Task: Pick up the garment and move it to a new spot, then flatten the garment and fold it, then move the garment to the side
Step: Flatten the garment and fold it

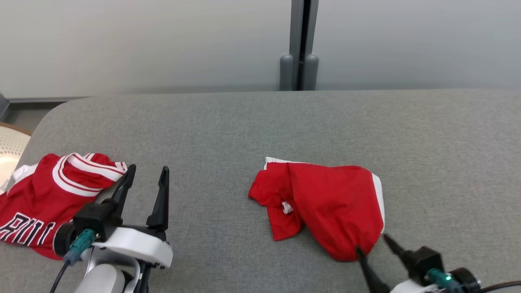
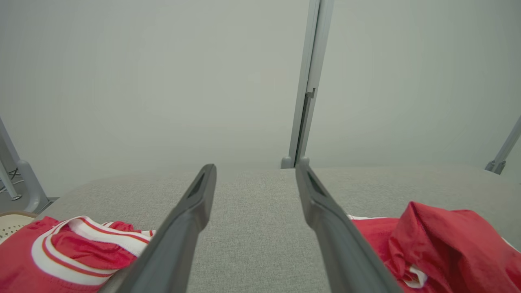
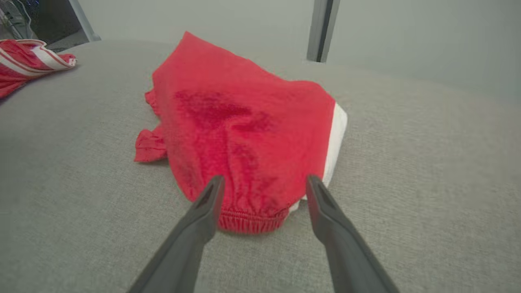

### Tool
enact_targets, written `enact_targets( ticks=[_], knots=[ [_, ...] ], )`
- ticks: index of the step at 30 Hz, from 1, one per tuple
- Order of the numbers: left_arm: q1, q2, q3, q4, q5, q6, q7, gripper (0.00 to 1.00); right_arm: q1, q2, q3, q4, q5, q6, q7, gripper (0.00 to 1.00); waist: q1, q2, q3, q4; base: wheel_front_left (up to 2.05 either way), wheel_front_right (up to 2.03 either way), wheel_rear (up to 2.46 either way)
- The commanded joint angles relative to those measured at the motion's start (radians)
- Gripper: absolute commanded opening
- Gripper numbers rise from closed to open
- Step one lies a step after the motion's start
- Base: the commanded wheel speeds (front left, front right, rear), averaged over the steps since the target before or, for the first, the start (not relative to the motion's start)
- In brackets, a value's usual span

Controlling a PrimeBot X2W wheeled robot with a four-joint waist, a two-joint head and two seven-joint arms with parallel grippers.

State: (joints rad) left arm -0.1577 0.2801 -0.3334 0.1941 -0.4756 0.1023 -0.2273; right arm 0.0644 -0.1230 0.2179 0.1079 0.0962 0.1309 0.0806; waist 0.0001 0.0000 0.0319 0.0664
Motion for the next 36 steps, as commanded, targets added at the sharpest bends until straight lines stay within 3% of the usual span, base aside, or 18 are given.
enact_targets(
  ticks=[1, 8, 13, 15, 16, 17, 18, 26, 36],
  knots=[
    [-0.025, -0.002, 0.000, 0.000, 0.004, -0.006, -0.006, 1.00, -0.003, -0.009, 0.028, 0.034, -0.009, 0.000, -0.001, 1.00, -0.0001, 0.0000, 0.030, 0.026, 0.00, 0.00, 0.00],
    [-0.104, -0.025, -0.016, 0.016, 0.021, -0.021, -0.020, 1.00, -0.091, -0.033, 0.167, 0.224, -0.040, 0.000, -0.026, 1.00, -0.0001, 0.0000, 0.096, 0.071, 0.00, 0.00, 0.00],
    [-0.123, -0.032, -0.014, 0.027, 0.023, -0.025, -0.028, 1.00, -0.139, -0.034, 0.198, 0.302, -0.065, 0.000, -0.046, 1.00, -0.0001, 0.0000, 0.111, 0.080, 0.00, 0.00, 0.00],
    [-0.123, -0.037, -0.012, 0.030, 0.019, -0.027, -0.029, 1.00, -0.153, -0.030, 0.200, 0.319, -0.068, 0.000, -0.058, 0.83, -0.0001, 0.0000, 0.114, 0.082, 0.00, 0.00, 0.00],
    [-0.123, -0.038, -0.011, 0.031, 0.018, -0.028, -0.031, 1.00, -0.160, -0.027, 0.203, 0.323, -0.064, 0.000, -0.063, 0.56, -0.0001, 0.0000, 0.115, 0.082, 0.00, 0.00, 0.00],
    [-0.124, -0.039, -0.011, 0.033, 0.020, -0.028, -0.032, 1.00, -0.163, -0.025, 0.205, 0.324, -0.057, 0.000, -0.068, 0.20, -0.0001, 0.0000, 0.116, 0.082, 0.00, 0.00, 0.00],
    [-0.125, -0.039, -0.010, 0.034, 0.021, -0.027, -0.032, 1.00, -0.166, -0.023, 0.204, 0.318, -0.051, 0.000, -0.080, 0.00, -0.0001, 0.0000, 0.116, 0.081, 0.00, 0.00, 0.00],
    [-0.115, -0.039, -0.006, 0.034, 0.029, -0.027, -0.036, 1.00, -0.166, -0.019, 0.187, 0.200, -0.014, 0.000, -0.131, 0.00, -0.0001, 0.0000, 0.112, 0.062, 0.00, 0.00, 0.00],
    [-0.117, -0.036, -0.001, 0.022, 0.030, -0.018, -0.036, 1.00, -0.152, -0.016, 0.117, 0.005, 0.008, 0.000, -0.100, 0.00, -0.0001, 0.0000, 0.112, 0.039, 0.00, 0.00, 0.00]
  ],
)
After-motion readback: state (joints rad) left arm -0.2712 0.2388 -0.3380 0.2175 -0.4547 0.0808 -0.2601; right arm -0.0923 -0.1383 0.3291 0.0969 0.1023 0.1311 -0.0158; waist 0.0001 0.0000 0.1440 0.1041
